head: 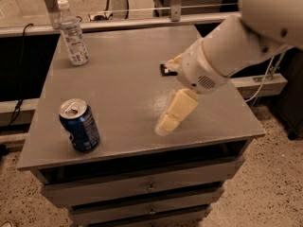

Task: Knock pepsi can over

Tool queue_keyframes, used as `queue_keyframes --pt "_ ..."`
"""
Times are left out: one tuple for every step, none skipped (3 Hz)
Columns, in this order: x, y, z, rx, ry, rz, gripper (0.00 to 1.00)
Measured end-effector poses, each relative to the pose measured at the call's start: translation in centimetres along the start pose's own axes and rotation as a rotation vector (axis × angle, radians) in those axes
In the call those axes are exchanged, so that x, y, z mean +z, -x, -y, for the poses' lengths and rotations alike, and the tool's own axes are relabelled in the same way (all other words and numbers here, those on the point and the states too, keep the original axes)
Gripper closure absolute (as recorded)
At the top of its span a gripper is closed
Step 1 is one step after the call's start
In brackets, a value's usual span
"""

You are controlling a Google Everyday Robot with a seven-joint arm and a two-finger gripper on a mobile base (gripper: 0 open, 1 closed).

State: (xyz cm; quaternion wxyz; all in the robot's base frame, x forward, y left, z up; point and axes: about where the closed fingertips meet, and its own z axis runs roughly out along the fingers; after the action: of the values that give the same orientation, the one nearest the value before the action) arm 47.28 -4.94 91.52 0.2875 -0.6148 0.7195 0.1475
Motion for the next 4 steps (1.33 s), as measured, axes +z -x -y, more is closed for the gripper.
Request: queue_keyframes --pt "6.8 4.9 -1.7 -0.026 0.082 0.219 0.00" --pt "10.5 7.5 -3.4 -0.017 0.146 0.343 0.00" --pt "12.9 10.1 -5.4 0.015 0.220 0.442 0.00" --pt "14.9 11.9 -7.4 0.077 0.309 0.514 0.18"
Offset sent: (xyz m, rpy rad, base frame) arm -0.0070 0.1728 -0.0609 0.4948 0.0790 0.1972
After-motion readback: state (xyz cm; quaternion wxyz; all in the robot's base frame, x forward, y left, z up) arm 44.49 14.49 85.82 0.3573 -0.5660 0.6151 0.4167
